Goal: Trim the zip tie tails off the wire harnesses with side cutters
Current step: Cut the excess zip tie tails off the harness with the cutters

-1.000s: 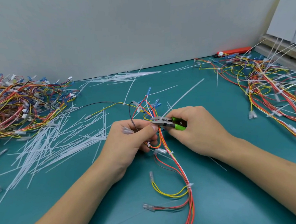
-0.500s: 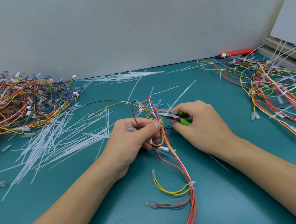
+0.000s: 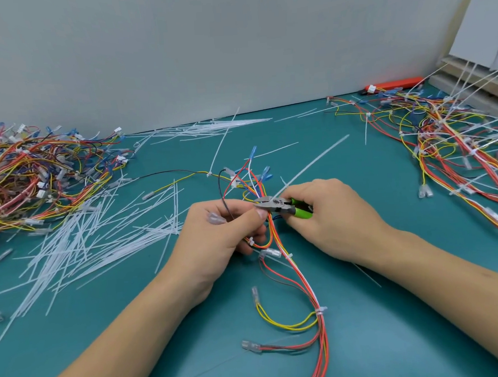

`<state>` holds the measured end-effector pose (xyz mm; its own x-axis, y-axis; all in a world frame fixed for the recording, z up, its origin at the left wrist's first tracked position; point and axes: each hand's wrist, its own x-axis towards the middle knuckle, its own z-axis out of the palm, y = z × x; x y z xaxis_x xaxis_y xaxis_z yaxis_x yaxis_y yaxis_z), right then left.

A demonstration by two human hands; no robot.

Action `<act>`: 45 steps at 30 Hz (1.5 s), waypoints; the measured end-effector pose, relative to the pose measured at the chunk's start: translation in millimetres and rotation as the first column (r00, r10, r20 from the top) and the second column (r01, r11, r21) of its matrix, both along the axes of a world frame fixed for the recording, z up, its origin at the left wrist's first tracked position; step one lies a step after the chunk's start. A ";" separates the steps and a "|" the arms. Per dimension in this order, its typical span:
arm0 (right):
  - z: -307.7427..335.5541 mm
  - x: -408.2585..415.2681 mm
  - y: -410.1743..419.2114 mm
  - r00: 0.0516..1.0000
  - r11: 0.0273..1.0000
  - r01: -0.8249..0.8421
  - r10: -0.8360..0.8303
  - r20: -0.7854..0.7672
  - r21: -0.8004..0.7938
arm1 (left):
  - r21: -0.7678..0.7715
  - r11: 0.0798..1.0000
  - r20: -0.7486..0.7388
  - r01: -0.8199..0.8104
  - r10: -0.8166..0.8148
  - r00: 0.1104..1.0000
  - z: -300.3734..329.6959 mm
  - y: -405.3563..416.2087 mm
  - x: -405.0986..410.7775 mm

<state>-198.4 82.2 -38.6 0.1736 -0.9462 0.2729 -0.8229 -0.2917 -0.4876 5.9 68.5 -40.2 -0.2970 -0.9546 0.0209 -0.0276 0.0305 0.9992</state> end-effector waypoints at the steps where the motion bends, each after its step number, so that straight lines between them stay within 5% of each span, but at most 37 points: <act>1: -0.3 -0.8 -0.3 1.000 1.000 0.010 -0.010 0.006 0.007 | 0.001 1.000 -0.002 0.002 -0.002 1.000 0.3 0.1 -0.1; 6: -0.4 1.1 -1.1 0.997 0.998 0.058 -0.060 -0.049 -0.032 | 0.018 1.000 -0.016 0.011 -0.010 1.000 3.8 1.2 0.2; 13: -0.4 0.7 -1.3 0.993 0.992 0.081 -0.072 0.092 -0.096 | 0.043 0.999 -0.005 0.012 -0.011 1.000 6.8 2.7 0.5; 31: 0.6 2.5 0.0 0.996 0.997 0.069 -0.070 -0.046 -0.024 | 0.020 1.000 -0.001 0.013 -0.013 1.000 3.5 0.5 0.4; 38: -1.8 2.8 1.5 0.992 0.992 0.077 -0.066 0.112 -0.097 | 0.037 0.999 -0.016 0.006 -0.005 1.000 6.5 2.9 0.4; 45: -0.2 3.0 1.5 0.998 0.999 0.027 -0.025 0.055 -0.041 | 0.018 1.000 -0.003 0.022 -0.021 1.000 4.3 1.6 0.8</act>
